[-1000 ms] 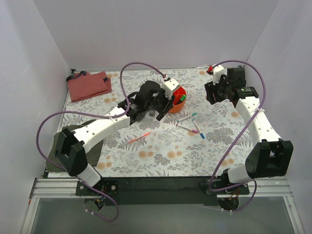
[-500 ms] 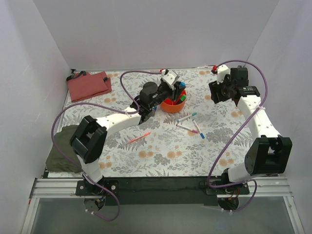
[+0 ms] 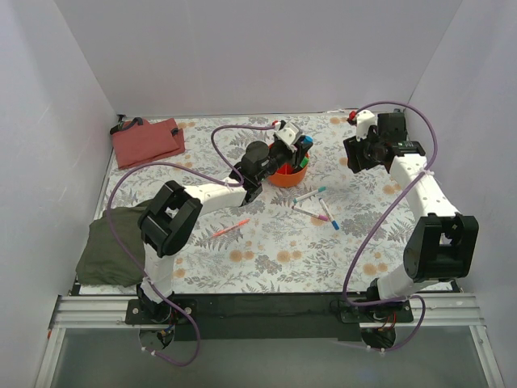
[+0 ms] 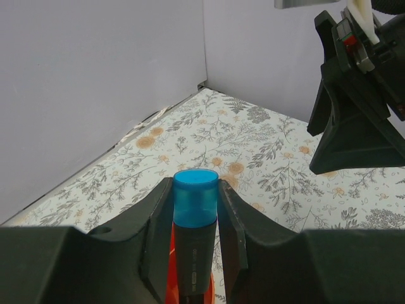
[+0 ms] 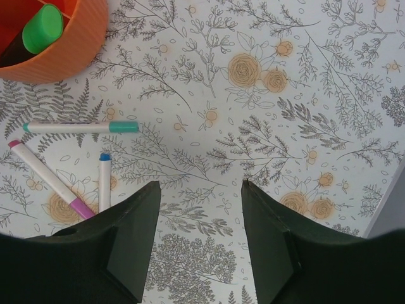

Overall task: Sort the stationery into containers
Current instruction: Place the pen in the storage box.

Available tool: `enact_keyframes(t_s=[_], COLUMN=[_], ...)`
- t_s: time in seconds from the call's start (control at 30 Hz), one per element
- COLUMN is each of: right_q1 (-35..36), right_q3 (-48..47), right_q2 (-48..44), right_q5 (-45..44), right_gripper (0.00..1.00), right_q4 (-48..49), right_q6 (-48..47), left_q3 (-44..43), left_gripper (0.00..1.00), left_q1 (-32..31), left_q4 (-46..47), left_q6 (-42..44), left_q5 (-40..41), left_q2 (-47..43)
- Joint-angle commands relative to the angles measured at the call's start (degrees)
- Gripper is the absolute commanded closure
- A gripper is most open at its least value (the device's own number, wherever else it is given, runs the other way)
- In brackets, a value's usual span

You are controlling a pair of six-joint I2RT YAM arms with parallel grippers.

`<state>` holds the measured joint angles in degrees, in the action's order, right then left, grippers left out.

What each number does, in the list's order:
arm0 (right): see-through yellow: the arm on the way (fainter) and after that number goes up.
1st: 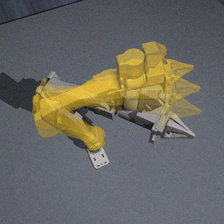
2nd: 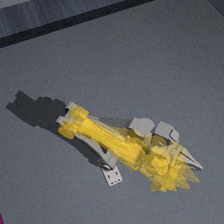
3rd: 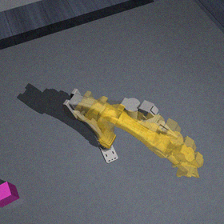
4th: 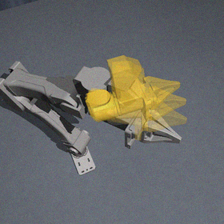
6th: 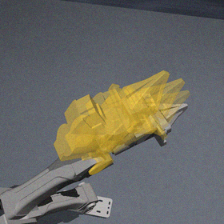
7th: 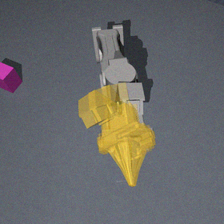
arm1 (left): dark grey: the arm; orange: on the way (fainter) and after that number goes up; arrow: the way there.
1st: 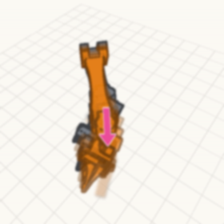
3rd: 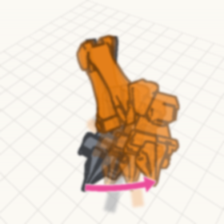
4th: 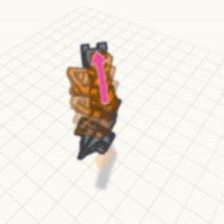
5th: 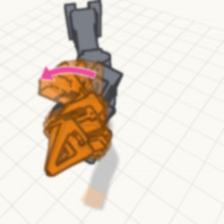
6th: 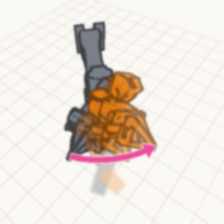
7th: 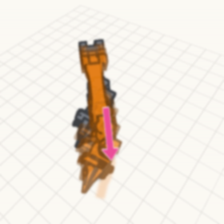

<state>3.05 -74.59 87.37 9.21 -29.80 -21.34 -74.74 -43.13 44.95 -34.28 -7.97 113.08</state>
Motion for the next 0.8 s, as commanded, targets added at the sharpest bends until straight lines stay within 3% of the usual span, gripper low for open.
enact_keyframes(t_s=[0.0,0.63,0.77], right_q1=[-0.32,-0.59,-0.59], right_q3=[-2.84,-3.37,-3.55], right_q2=[0.52,3.15,3.68], right_q5=[0.98,2.39,2.65], right_gripper=[0.37,0.38,0.38], right_q4=[1.76,2.38,2.38], right_q6=[-0.63,-0.54,-0.54], left_q3=[-1.37,1.61,2.58], left_gripper=[1.00,0.99,0.89], left_q1=[-0.02,-0.02,0.07], left_q4=[2.69,4.71,5.32], left_q6=[1.15,5.72,6.68], left_q5=[0.50,-0.29,-0.73], left_q2=[0.04,2.58,2.85])
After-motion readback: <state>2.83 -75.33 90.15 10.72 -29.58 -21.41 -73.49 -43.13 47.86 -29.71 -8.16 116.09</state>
